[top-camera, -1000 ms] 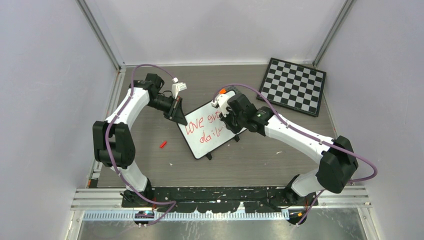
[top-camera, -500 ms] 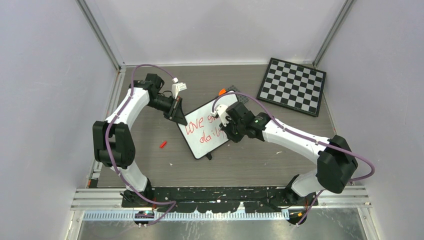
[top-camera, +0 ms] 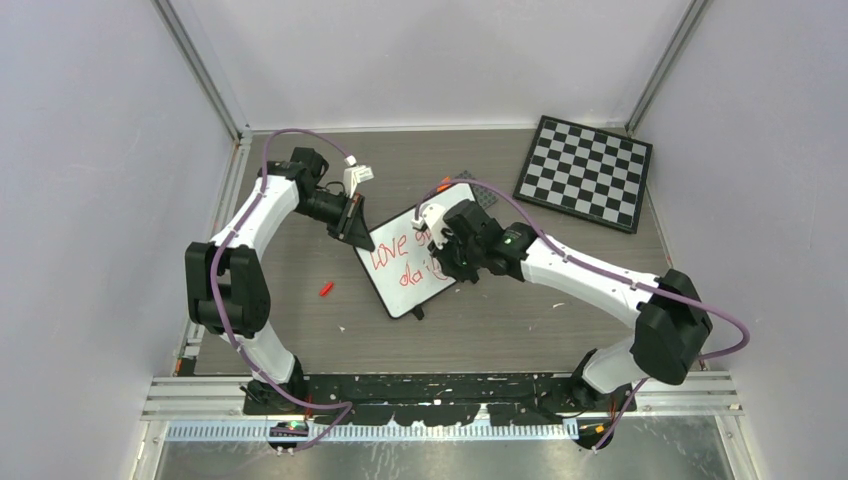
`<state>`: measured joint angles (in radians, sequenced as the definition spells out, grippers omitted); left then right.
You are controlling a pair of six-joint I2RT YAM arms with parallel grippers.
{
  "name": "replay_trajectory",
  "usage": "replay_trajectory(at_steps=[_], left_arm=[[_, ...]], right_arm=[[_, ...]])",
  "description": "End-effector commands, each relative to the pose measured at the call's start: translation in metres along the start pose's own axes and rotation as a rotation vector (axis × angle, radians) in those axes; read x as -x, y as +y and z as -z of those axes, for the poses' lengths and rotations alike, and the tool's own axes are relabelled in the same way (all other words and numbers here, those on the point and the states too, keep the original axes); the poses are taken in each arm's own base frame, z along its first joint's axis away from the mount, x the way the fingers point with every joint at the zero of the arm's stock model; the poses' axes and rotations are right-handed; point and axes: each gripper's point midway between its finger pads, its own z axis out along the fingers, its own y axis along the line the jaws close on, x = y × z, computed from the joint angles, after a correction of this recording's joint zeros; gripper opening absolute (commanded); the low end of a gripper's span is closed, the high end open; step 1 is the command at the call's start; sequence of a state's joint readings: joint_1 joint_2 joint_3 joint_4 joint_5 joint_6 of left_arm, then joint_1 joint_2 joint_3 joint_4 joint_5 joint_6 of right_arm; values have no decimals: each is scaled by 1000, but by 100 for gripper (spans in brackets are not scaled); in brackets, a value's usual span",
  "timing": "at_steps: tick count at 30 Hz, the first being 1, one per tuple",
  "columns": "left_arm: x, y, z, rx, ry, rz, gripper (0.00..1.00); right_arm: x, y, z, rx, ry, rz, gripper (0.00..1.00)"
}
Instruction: Write a sentence on the whiteboard
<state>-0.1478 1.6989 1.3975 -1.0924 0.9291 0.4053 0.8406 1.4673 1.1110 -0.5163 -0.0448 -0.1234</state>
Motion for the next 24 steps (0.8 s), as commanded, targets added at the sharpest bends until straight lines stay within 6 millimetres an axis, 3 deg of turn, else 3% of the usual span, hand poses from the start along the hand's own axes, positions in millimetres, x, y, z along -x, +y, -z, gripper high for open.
replay_trajectory(at_steps=[1, 11, 17, 24], left_arm=[[-7, 13, -2, 69, 35, -18, 0], [-5, 12, 0, 77, 24, -27, 0], [-4, 14, -1, 81, 21, -24, 0], [-6, 15, 0, 95, 23, -24, 1]], right_arm=[[26, -1, 27, -6, -110, -1, 0], [-15, -33, 30, -87, -31, -15, 0], [-13, -51, 15, -125, -26, -46, 0], [-18, -51, 2, -122, -7, -57, 0]])
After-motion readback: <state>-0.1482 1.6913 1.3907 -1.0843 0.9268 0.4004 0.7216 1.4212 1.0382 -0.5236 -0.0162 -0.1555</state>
